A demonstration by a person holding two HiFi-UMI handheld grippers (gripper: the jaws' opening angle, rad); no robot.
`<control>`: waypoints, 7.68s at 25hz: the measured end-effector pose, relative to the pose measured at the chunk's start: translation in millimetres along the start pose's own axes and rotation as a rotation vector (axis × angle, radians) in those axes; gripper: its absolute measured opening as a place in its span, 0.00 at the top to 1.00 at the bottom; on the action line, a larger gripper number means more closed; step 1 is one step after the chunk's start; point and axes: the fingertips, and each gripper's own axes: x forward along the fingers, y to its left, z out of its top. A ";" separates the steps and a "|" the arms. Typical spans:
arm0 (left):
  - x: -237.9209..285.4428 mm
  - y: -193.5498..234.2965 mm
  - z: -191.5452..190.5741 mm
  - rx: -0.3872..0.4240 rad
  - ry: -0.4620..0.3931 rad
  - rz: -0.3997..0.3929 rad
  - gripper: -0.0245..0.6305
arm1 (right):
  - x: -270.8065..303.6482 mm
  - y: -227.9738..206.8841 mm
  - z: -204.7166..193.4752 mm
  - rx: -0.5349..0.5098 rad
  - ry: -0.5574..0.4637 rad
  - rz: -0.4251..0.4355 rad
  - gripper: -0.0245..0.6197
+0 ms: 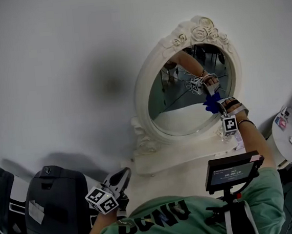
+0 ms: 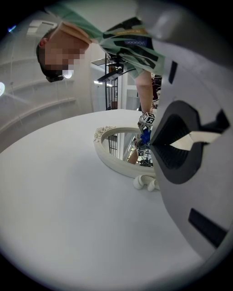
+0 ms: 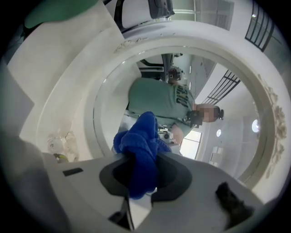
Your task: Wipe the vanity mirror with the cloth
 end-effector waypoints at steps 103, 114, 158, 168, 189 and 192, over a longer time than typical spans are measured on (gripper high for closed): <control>-14.3 6.4 7.7 0.008 -0.017 0.051 0.95 | 18.2 65.6 212.5 -0.011 -0.386 0.157 0.85; -8.8 4.1 7.1 0.005 -0.009 0.039 0.95 | 31.1 122.6 36.4 0.051 -0.029 0.328 0.85; -8.6 -3.2 6.0 0.011 0.000 0.047 0.95 | 50.4 167.8 173.4 0.312 -0.120 0.519 0.86; -13.8 -5.8 10.6 0.019 -0.017 0.046 0.95 | 39.7 147.4 49.5 0.236 0.096 0.486 0.86; 9.7 -17.0 6.5 -0.005 -0.029 -0.068 0.95 | -86.6 40.1 135.3 0.972 -0.227 0.301 0.86; 17.5 -22.0 4.4 -0.008 -0.022 -0.095 0.95 | -115.1 26.7 163.5 1.133 -0.332 0.309 0.86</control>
